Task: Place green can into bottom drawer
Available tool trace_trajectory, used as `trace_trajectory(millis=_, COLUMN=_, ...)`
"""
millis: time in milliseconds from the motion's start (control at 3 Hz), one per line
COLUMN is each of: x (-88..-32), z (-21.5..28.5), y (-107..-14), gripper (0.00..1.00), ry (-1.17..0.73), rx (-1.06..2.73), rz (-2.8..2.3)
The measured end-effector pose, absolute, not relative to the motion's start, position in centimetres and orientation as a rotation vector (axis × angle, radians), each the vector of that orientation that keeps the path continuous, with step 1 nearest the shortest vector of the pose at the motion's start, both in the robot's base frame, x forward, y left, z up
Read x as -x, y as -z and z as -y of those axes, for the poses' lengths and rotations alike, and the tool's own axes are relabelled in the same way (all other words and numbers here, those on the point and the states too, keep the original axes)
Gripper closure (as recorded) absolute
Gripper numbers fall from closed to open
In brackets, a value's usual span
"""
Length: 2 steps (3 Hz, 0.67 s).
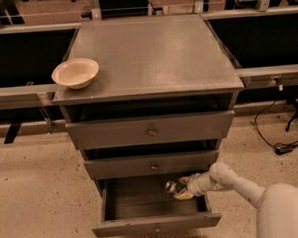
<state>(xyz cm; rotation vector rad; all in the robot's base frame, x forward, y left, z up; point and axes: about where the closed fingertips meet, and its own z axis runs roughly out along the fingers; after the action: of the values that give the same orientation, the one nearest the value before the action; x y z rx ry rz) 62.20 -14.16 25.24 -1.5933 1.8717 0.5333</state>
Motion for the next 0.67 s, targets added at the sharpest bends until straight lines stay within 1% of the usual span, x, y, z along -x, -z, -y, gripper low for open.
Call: trace_trajectory(millis=667, x=-61.4, z=13.5, y=-19.3, gripper=1.0, ry=-0.548, rx=1.498, rz=-1.959)
